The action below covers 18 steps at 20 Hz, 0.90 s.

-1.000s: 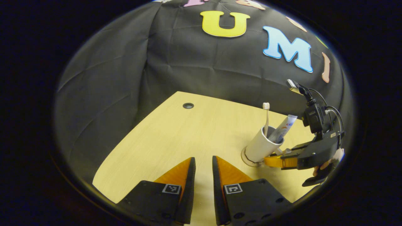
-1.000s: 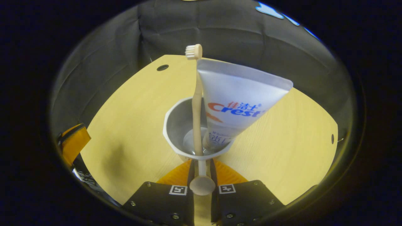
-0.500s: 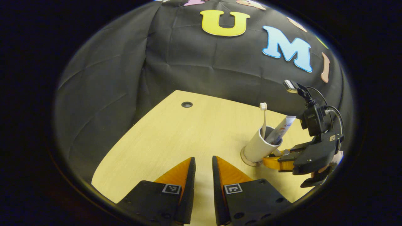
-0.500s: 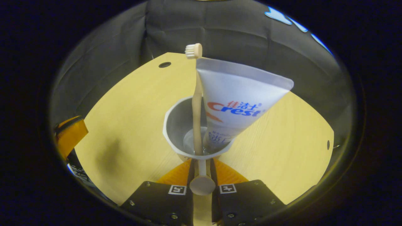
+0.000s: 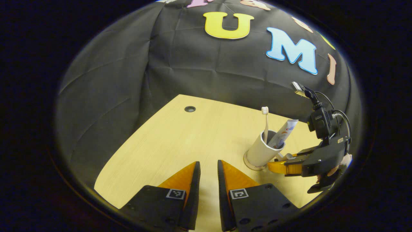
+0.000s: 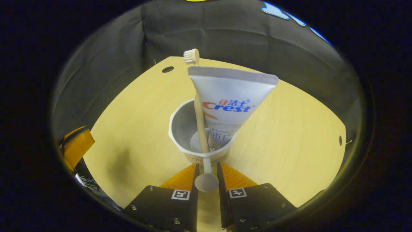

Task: Put the toothbrush and toothpaste on the desktop into the cup, then pick up the cup and place it on the coaster on the desktop.

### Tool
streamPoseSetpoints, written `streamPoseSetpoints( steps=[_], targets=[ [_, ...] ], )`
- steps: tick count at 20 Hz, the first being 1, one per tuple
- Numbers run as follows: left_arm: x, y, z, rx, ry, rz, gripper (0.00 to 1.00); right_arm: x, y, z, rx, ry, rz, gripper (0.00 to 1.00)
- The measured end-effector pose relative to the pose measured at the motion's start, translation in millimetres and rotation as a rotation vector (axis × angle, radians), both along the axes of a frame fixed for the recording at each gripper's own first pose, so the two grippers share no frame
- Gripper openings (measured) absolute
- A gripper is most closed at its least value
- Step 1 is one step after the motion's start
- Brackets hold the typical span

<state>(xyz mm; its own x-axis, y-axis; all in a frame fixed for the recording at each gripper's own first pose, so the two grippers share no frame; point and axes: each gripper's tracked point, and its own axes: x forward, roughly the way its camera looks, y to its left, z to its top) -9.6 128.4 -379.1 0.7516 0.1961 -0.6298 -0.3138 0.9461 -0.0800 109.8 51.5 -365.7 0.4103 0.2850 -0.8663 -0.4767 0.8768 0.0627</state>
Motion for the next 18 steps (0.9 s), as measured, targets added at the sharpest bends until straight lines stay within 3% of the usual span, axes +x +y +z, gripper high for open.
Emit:
streamPoseSetpoints(
  steps=[6, 7, 13, 14, 15, 18],
  targets=[
    [-6, -18, 10, 0.000, -0.014, -0.026, 0.32, -18, -14, 13, 0.022, -0.005, -0.028, 0.28],
    [-8, -23, 12, 0.000, -0.017, -0.034, 0.36, -22, -17, 15, 0.025, -0.008, -0.035, 0.28],
    [-4, -50, 20, -0.008, -0.036, -0.088, 0.32, -34, -40, 34, 0.024, -0.040, -0.071, 0.28],
    [-3, -54, 21, -0.009, -0.039, -0.097, 0.36, -35, -43, 38, 0.023, -0.047, -0.080, 0.28],
    [-2, -58, 22, -0.010, -0.042, -0.106, 0.32, -36, -47, 42, 0.024, -0.056, -0.090, 0.28],
    [3, -70, 34, -0.011, -0.058, -0.134, 0.39, -37, -59, 60, 0.028, -0.088, -0.122, 0.28]
  ],
)
